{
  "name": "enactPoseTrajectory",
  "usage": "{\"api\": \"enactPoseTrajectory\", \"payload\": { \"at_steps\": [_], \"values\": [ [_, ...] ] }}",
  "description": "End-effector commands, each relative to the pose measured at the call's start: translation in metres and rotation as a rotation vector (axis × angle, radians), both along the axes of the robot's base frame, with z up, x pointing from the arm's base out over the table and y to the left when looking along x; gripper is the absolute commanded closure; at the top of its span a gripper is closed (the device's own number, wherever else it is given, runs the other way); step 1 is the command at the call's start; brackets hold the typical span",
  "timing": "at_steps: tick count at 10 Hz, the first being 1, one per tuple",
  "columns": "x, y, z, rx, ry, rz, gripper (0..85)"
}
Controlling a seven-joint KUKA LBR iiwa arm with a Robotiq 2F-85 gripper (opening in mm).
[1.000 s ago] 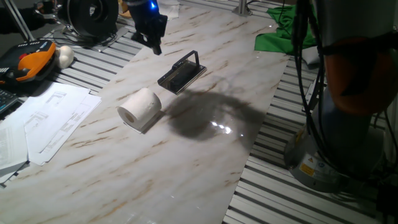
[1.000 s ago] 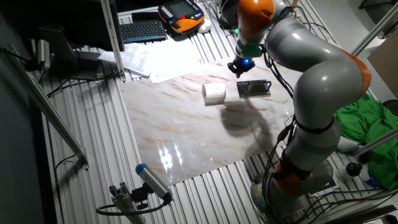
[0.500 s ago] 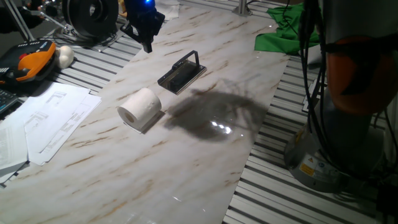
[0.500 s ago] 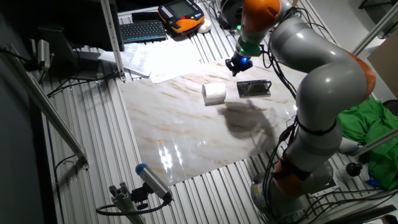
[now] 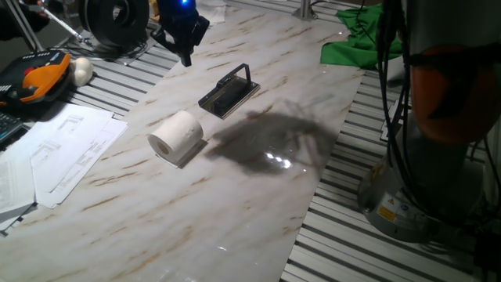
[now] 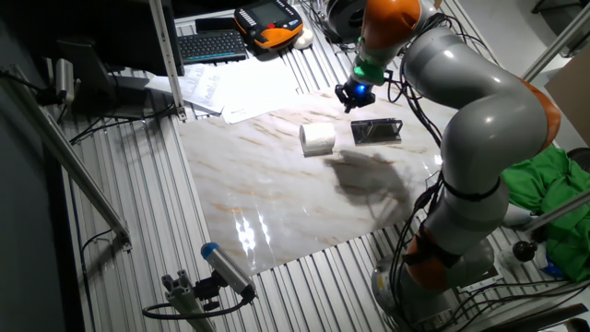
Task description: Put the toilet paper on its holder
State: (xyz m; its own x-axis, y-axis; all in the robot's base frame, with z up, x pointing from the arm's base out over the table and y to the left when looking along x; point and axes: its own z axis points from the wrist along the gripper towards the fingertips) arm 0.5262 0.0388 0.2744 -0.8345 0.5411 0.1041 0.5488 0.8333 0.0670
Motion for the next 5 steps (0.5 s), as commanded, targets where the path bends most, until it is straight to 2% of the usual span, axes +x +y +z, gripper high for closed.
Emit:
{"api": "enactPoseTrajectory", "payload": {
  "at_steps": [1, 3, 5],
  "values": [
    [0.0000, 0.0003, 0.0003, -0.013, -0.003, -0.501, 85.0],
    [0.0000, 0.0003, 0.0003, -0.030, 0.000, -0.531, 85.0],
    [0.0000, 0.0003, 0.0003, -0.013, 0.020, -0.554, 85.0]
  ]
}}
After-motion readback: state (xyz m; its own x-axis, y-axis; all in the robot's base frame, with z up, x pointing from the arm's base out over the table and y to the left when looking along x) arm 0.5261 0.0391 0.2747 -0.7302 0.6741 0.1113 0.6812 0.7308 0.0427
